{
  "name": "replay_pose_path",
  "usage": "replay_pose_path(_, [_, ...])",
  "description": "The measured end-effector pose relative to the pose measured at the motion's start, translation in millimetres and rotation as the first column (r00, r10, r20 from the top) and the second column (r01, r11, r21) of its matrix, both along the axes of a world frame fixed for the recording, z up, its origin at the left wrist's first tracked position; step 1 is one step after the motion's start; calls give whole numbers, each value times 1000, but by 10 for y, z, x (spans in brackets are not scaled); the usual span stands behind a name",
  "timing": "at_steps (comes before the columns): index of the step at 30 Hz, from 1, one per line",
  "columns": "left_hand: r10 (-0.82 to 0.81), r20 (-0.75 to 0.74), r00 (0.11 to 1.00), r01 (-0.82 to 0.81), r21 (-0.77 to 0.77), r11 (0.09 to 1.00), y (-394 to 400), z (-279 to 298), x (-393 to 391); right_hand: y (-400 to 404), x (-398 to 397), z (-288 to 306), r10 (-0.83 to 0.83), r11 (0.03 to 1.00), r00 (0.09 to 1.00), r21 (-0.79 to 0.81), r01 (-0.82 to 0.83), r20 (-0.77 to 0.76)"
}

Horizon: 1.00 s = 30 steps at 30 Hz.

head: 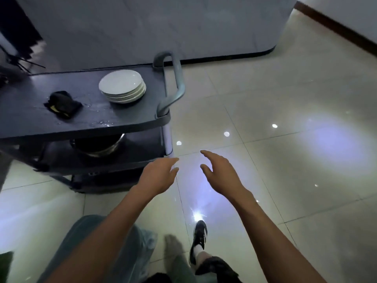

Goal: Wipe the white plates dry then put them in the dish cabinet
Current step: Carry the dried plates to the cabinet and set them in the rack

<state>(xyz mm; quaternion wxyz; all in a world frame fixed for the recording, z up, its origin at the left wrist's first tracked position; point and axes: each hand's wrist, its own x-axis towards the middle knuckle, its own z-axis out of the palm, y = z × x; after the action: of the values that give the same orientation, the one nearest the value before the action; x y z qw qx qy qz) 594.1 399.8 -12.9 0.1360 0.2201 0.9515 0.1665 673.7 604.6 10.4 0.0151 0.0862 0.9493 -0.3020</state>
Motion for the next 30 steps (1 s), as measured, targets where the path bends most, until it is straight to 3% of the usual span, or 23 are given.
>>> replay_pose_path(6, [205,-1,979,-205,35,978,49,190,-667,62,-1064,164,150,974,980,-152,-169,-132])
replay_pose_path(12, [385,-18,923,-385,5,923,-296,178,-1026,-237,-1880,173,353,921,933,-152,-359,-64])
replay_pose_path(17, [446,-27,895,-446,1,895,-570,111,-1439,-575,-2633,153,468,877,884,-118,-467,-21])
replay_pose_path(24, [553,-11,833,-546,136,827,-1123,-43,-2307,-1041,-3690,94,472,877,881,-118,-466,29])
replay_pose_path(30, [577,117,808,-579,341,741,-1469,-83,-3195,-1284,-4377,-5,313,946,946,-124,-301,89])
